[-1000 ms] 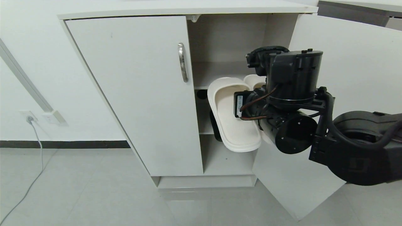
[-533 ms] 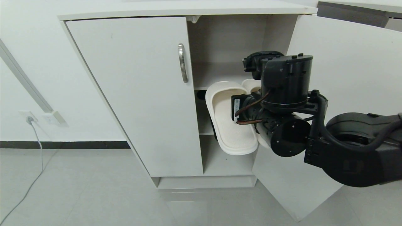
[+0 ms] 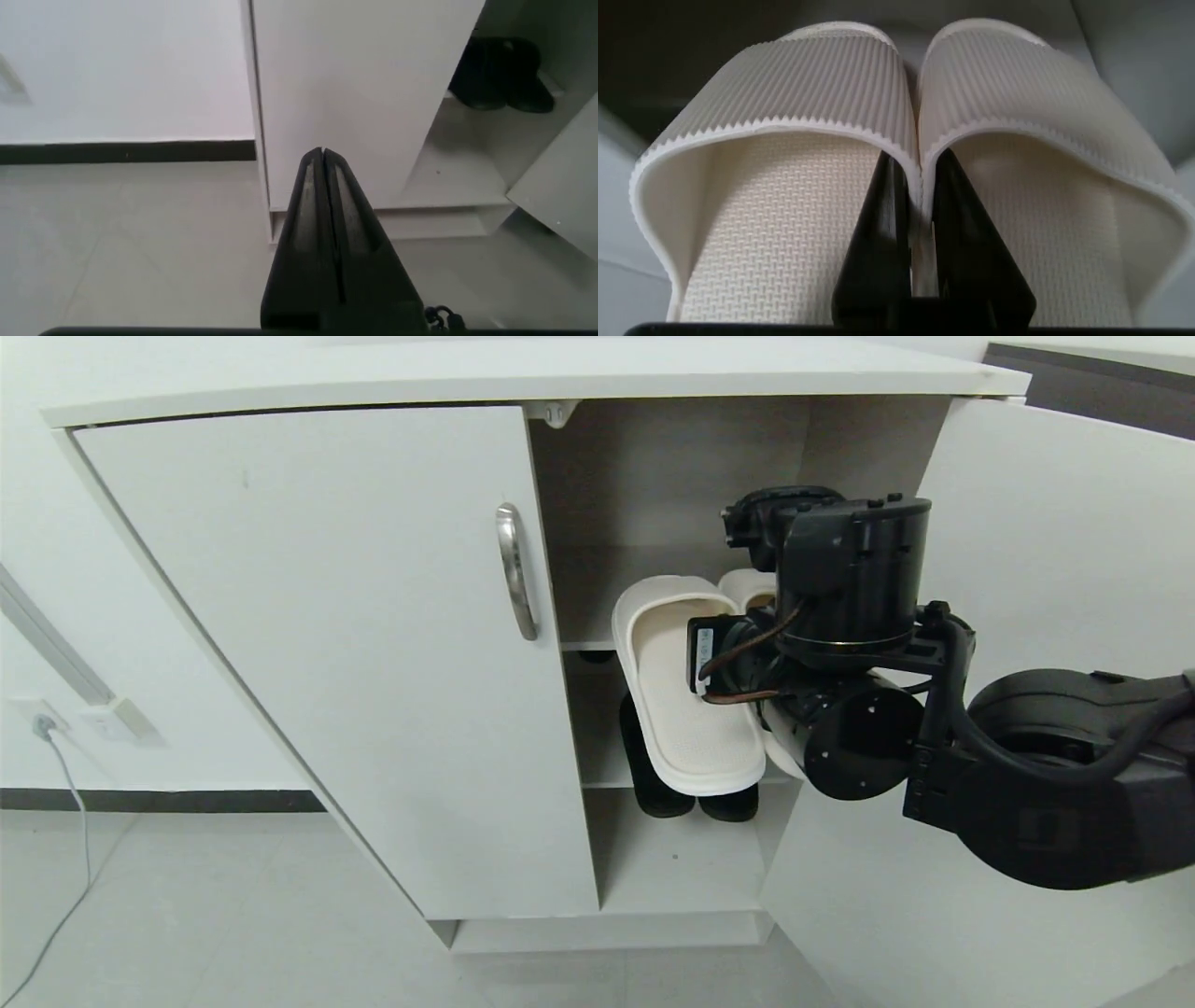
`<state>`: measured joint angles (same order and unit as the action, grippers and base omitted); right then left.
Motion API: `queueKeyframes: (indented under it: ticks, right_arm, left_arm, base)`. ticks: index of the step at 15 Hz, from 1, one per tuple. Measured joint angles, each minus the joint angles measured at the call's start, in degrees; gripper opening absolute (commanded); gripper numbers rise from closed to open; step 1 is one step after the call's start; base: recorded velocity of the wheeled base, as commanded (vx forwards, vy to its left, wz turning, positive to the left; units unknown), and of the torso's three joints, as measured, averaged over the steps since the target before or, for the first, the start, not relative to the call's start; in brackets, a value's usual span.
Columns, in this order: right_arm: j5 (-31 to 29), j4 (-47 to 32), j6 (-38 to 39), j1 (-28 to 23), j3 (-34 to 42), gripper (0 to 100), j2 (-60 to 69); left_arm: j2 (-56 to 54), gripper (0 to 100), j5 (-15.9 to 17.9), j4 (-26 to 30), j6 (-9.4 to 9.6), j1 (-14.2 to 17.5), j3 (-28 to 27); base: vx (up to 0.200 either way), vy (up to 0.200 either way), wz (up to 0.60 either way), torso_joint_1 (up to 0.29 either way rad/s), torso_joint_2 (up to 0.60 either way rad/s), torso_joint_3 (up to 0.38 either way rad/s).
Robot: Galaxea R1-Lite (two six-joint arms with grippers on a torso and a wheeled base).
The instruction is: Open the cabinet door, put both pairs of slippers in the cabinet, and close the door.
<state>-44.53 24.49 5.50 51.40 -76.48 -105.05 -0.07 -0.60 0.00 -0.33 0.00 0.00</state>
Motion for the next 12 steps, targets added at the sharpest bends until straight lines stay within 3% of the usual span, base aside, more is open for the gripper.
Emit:
queueKeyframes:
  ticks: [1,5,12]
  right_arm:
    - [0.00,0.02,0.00,0.00,0.00,0,-0.07]
    - [-0.05,-0.05,-0.09,-0.07,-0.59,0,-1.49]
    - [0.28,-4.46,-0.50,-2.97,-10.89,0,-6.89]
  left_arm:
    - [0.00,0,0.02,-0.05,0.00,0.00,0.00]
    - [0.00,0,0.00,-0.05,0.00,0.00,0.00]
    - [0.00,0,0.00,-0.02,0.00,0.00,0.00]
  base:
    - [0.200,0.000,0.00,0.002,0.00,0.002]
    - [0.000,0.000,0.00,0.000,0.00,0.000]
    - [0.000,0.000,0.00,0.000,0.00,0.000]
